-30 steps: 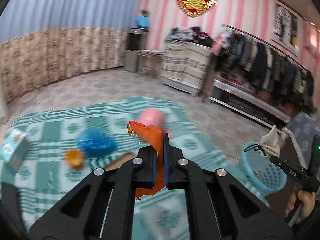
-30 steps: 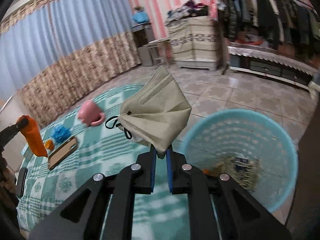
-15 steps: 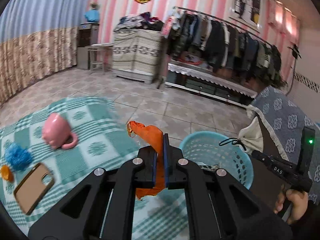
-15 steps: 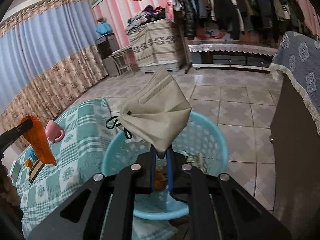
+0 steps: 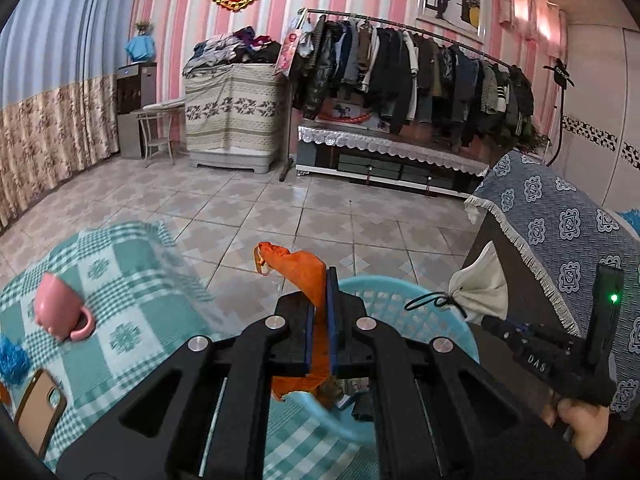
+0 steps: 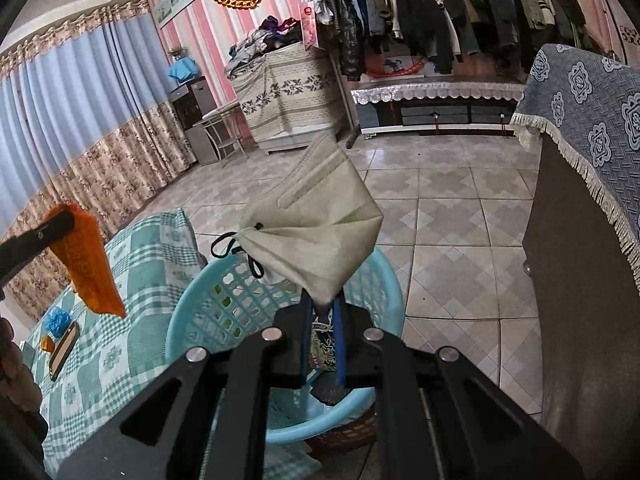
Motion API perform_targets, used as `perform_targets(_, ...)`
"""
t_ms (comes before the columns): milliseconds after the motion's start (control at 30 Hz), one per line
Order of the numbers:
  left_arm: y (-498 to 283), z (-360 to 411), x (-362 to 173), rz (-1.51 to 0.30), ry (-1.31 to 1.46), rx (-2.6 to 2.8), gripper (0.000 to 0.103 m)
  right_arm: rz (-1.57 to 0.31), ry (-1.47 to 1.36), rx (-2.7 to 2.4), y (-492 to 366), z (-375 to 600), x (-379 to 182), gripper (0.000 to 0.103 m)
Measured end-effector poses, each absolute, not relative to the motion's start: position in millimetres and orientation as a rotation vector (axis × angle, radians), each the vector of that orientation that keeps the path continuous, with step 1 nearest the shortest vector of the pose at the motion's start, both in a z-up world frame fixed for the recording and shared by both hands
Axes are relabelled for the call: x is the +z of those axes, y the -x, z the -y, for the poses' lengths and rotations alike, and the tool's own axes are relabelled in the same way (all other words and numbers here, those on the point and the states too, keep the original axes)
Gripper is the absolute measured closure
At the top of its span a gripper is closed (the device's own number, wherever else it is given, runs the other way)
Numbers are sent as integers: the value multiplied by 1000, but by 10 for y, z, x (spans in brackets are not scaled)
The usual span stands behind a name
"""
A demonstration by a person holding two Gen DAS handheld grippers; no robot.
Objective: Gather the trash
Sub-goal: 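Open the left tool to drop the orange bag into the basket while the right tool releases the pouch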
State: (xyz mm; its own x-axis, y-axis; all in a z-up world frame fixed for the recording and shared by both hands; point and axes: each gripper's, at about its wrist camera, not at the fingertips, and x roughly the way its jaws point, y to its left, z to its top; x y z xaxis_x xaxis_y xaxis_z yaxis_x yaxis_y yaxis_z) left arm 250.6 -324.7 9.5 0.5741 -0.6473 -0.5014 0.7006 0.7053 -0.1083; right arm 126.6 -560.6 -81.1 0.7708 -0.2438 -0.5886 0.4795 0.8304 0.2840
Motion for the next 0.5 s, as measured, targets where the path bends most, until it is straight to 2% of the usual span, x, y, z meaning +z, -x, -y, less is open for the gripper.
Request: perform_targets(500,-2547,3855,-168,-573,-162,-849,99,-593,-468,-412,-1369,5649,-947,93)
